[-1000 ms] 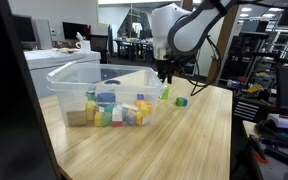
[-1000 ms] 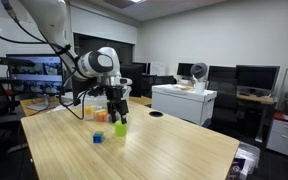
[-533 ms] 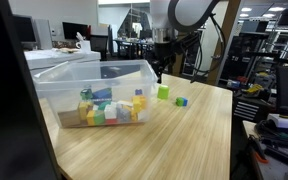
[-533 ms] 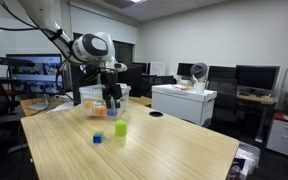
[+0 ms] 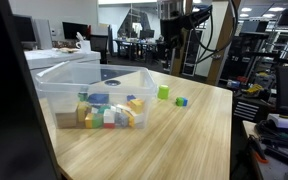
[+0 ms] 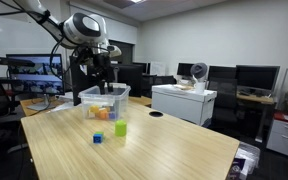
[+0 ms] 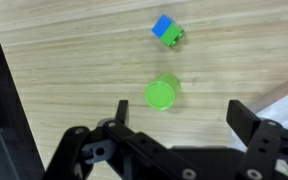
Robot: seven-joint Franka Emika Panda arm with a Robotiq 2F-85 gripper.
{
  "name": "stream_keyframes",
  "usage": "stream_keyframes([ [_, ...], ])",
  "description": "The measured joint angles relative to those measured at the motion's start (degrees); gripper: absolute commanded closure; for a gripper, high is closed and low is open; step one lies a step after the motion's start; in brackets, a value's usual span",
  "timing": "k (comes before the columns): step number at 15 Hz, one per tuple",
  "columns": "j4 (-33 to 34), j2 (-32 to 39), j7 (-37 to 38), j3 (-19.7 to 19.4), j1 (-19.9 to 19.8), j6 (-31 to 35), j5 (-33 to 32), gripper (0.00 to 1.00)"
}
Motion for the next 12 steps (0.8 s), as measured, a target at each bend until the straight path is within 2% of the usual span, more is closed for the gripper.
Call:
stream_keyframes([
  [7, 0.07, -2.64, 1.48, 2.67, 0.14, -0.06, 0.74, 0.00],
  [12, 0.07, -2.90, 1.48, 2.74, 0.13, -0.06, 0.77, 0.00],
])
